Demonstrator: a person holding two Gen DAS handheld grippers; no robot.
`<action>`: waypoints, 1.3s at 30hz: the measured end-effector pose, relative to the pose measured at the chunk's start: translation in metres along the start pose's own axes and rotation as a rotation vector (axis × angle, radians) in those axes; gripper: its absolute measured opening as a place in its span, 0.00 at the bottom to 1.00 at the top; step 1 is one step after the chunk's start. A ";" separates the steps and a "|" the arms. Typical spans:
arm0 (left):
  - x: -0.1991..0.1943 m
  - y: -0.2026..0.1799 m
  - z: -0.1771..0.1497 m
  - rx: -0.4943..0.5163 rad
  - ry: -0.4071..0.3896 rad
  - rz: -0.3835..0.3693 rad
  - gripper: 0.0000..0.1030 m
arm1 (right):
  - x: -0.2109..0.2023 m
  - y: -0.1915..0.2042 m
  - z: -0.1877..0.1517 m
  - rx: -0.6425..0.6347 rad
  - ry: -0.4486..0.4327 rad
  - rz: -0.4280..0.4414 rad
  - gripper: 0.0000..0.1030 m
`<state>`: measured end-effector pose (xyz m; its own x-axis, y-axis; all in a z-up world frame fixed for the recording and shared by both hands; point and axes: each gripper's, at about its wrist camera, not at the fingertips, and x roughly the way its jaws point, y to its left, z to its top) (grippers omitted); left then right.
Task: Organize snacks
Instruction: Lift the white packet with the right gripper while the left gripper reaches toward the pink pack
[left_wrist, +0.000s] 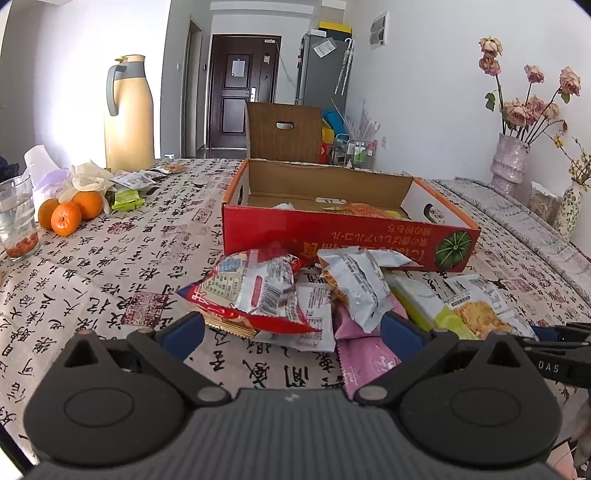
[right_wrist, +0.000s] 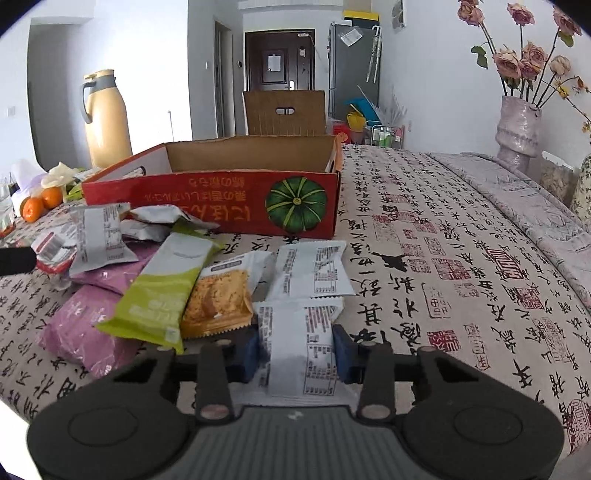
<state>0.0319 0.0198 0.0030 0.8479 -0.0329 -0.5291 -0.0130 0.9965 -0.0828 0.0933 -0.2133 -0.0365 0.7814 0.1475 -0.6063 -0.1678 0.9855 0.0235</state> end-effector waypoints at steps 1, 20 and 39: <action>0.000 -0.001 0.000 0.002 0.003 -0.002 1.00 | -0.001 -0.001 0.000 0.006 -0.008 0.002 0.38; 0.029 -0.064 -0.022 0.112 0.173 -0.059 1.00 | -0.025 -0.027 -0.007 0.069 -0.096 0.019 0.38; 0.042 -0.088 -0.027 0.102 0.194 -0.007 0.70 | -0.024 -0.035 -0.018 0.091 -0.087 0.054 0.38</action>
<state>0.0543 -0.0717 -0.0345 0.7297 -0.0438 -0.6823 0.0540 0.9985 -0.0063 0.0700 -0.2531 -0.0370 0.8227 0.2038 -0.5307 -0.1595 0.9788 0.1286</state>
